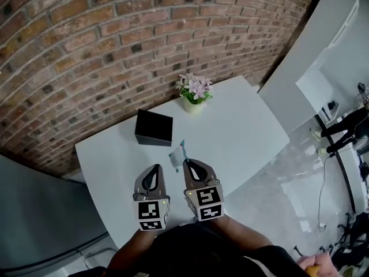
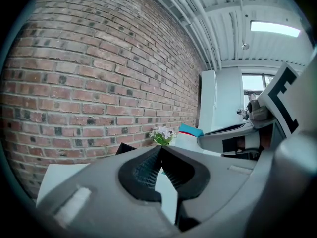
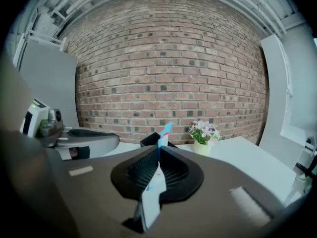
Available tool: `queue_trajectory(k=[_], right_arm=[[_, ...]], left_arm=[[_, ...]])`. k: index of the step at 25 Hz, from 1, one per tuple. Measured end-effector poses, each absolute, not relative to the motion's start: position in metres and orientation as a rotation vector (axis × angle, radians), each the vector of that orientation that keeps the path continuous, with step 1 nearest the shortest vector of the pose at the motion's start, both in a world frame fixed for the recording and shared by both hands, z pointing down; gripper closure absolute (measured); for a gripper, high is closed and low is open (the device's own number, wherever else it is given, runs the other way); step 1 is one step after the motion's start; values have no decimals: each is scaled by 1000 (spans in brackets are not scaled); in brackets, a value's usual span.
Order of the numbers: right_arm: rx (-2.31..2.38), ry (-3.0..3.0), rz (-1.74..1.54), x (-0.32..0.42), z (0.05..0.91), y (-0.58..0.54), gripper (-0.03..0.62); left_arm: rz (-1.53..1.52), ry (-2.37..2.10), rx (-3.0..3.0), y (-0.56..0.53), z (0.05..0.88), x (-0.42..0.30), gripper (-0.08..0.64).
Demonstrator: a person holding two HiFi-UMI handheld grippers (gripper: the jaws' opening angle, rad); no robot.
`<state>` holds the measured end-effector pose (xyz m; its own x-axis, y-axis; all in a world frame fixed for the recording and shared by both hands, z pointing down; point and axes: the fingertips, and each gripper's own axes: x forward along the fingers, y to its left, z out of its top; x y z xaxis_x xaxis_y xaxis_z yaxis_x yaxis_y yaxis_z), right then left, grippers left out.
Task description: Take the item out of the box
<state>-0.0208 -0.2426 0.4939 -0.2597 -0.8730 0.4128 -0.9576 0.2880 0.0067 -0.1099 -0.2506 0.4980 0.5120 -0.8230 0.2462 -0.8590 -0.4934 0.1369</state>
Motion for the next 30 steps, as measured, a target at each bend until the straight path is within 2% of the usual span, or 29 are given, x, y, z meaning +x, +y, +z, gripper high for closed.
queue_trajectory(k=[10,30], right_arm=[[1624,-2319,344,8,484,-190,583],[1564,-2402,307,117,470,-70,584]], left_arm=[[220,-1503,2476,-204,489,-94,557],[221,-1521,2449,-79,479,12,557]])
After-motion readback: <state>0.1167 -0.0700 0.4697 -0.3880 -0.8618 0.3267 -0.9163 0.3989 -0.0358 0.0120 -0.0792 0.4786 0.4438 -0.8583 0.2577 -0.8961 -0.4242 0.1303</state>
